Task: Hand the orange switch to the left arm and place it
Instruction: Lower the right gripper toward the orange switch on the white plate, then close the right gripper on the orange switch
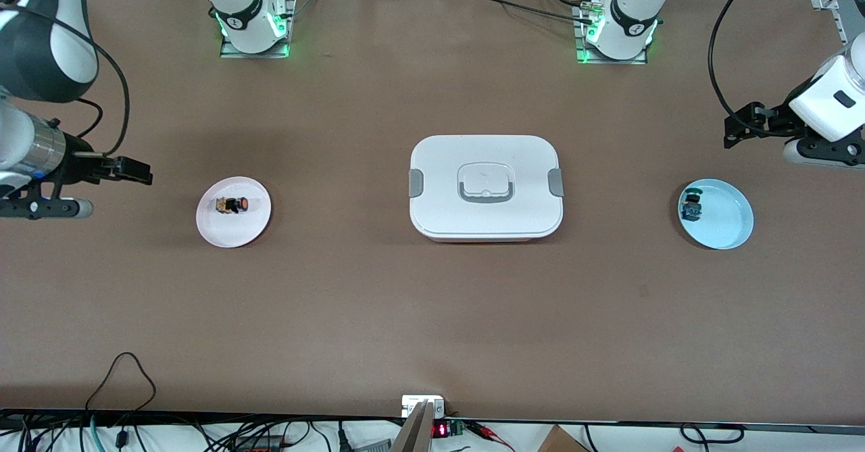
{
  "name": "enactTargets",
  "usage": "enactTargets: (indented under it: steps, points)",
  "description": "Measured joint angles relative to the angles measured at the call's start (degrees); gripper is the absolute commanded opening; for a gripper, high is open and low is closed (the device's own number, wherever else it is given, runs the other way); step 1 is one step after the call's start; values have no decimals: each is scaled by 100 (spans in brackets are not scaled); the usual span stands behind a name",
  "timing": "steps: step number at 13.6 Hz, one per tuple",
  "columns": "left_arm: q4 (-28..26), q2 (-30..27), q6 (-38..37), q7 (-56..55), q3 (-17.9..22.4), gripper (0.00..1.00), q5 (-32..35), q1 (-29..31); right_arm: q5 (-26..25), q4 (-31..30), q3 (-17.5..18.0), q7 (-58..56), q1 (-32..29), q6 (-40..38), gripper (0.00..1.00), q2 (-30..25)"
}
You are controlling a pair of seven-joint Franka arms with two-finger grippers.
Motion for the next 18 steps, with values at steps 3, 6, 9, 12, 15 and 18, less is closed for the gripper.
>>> enactTargets:
  steps: [3,6,9,12,15,18]
  points:
    - [1,0,0,0,0,100,0,0,0,-97,0,-2,0,444,100,315]
    - [2,0,0,0,0,100,0,1,0,-501,2,-3,6,1138,100,474]
    - [2,0,0,0,0,100,0,1,0,-1055,5,-8,13,1759,100,491]
    - [2,0,0,0,0,100,0,1,0,-1623,23,-8,156,2277,100,497]
    - [2,0,0,0,-1,100,0,1,0,-2227,30,-3,299,2883,100,506]
    - [3,0,0,0,-1,100,0,1,-1,-2661,30,-3,302,3321,100,543]
